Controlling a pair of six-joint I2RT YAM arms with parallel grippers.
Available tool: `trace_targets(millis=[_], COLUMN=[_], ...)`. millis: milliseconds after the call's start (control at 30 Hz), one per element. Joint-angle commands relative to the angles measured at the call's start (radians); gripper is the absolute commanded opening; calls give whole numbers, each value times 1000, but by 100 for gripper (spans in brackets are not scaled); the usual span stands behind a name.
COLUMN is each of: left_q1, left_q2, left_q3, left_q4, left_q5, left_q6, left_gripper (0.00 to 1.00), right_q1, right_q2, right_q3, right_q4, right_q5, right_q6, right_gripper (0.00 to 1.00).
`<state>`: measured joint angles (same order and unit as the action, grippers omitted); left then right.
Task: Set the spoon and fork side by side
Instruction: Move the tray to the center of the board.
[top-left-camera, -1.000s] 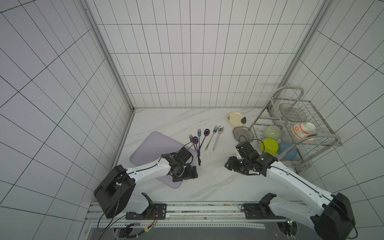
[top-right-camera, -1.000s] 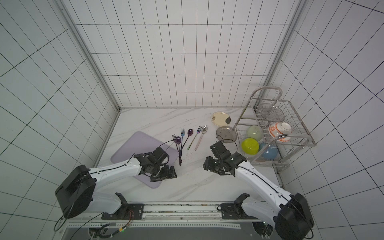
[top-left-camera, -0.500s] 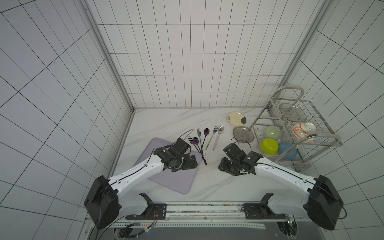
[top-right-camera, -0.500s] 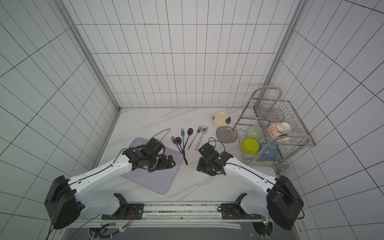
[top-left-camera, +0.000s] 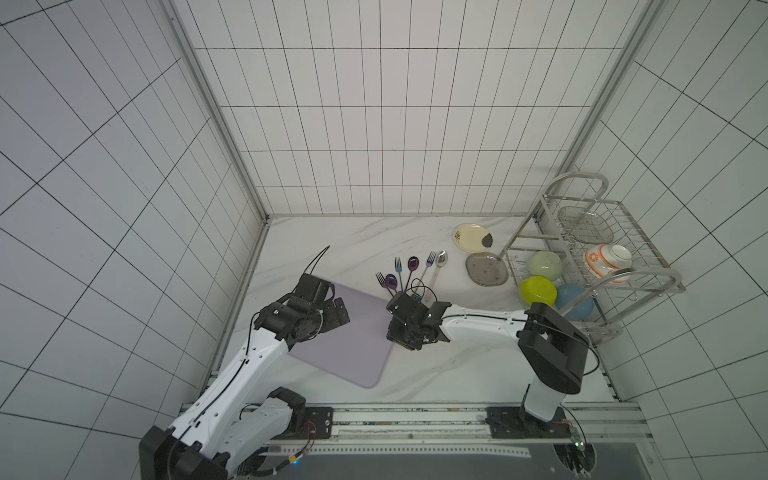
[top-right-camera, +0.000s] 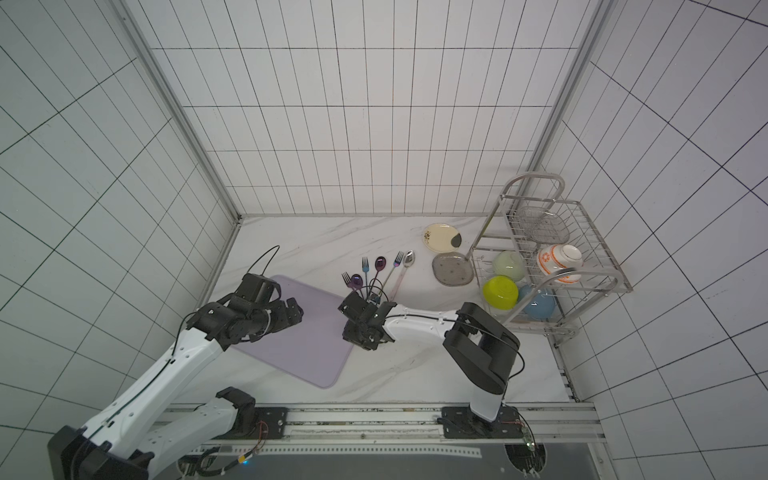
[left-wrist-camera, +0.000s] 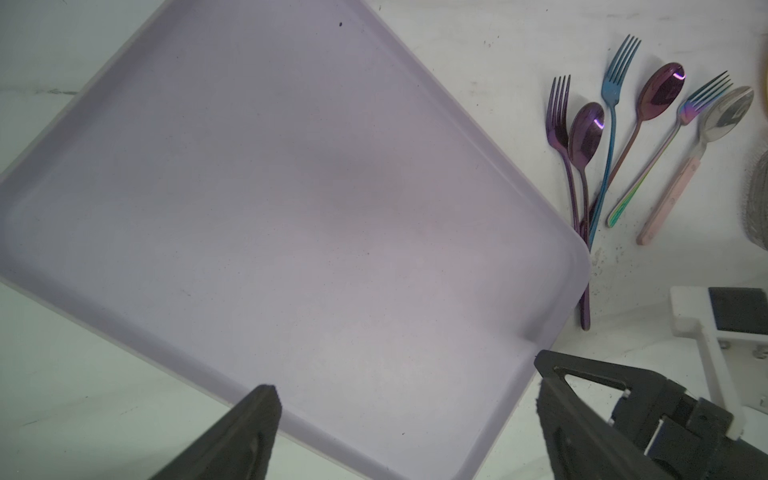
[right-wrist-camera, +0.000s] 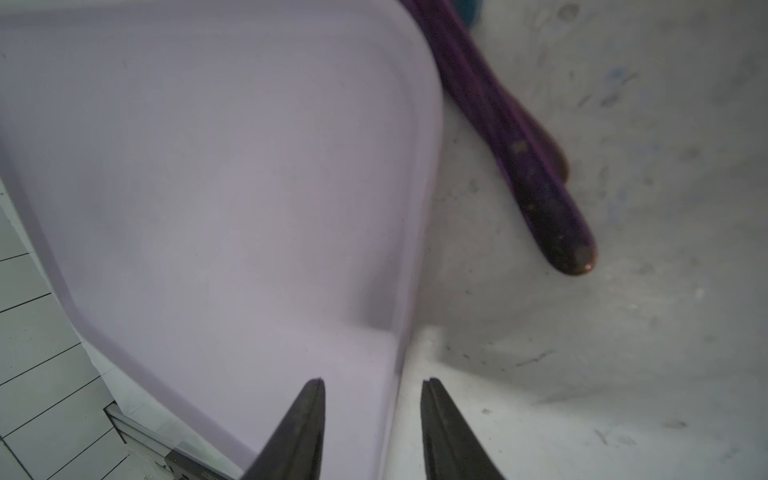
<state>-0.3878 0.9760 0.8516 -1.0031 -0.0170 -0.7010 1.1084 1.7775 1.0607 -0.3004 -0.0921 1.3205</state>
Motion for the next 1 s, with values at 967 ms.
trace_targets(millis=[967], left_q1=[3], left_q2=[-37], left_q3=[3], left_q4=[20], left_q5=[64], left_q6=[45], left_gripper=[98], right_q1=[-32], right_q2=[-9], right_q3=[5], right_q4=[-143], right_q5=[113], right_q6=[-31], right_gripper=[0])
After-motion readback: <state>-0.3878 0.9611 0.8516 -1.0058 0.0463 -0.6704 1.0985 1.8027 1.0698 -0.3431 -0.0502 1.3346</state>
